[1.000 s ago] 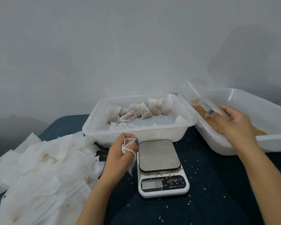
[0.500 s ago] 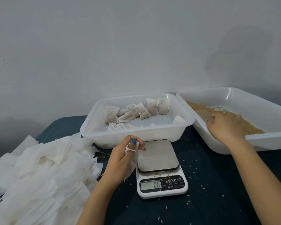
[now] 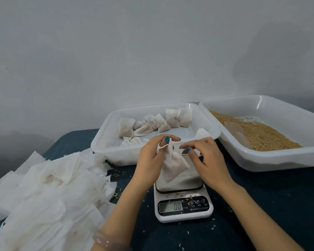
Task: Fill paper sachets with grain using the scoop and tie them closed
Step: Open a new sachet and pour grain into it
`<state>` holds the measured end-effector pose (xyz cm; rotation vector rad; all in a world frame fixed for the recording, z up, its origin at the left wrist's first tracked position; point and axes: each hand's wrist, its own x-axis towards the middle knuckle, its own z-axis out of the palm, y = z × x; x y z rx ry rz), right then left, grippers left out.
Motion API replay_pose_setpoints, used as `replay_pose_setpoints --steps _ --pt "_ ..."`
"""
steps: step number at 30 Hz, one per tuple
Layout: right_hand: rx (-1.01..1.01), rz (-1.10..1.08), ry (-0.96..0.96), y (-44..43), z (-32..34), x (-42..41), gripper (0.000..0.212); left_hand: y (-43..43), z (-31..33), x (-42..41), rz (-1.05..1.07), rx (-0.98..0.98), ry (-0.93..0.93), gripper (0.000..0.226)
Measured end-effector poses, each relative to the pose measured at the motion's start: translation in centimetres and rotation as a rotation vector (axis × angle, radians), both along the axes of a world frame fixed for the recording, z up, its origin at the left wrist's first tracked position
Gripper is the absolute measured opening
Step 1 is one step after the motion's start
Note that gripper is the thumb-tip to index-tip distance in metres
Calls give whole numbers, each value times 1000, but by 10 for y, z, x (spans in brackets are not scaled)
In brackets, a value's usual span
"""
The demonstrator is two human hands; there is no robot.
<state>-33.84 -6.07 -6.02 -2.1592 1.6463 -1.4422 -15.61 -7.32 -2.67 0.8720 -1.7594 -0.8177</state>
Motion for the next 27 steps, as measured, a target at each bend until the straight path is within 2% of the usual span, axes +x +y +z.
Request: replay_pose_setpoints --steps 5,12,15,19,23,27 --pt "93 6 58 2 -13 -4 22 -7 -23 -7 17 92 -47 34" --pt "135 -14 115 3 -19 -2 12 -10 -39 11 229 16 -152 18" --pt "118 -28 122 8 -19 -1 12 -12 -40 19 281 47 -155 11" --pt "82 -73 136 11 -19 -1 14 -14 -43 23 343 89 -297 35" --pt "74 -111 151 10 -19 -2 15 -15 -43 27 446 156 -420 43" --pt "68 -134 155 9 -19 -3 14 -18 -42 33 478 248 -397 43"
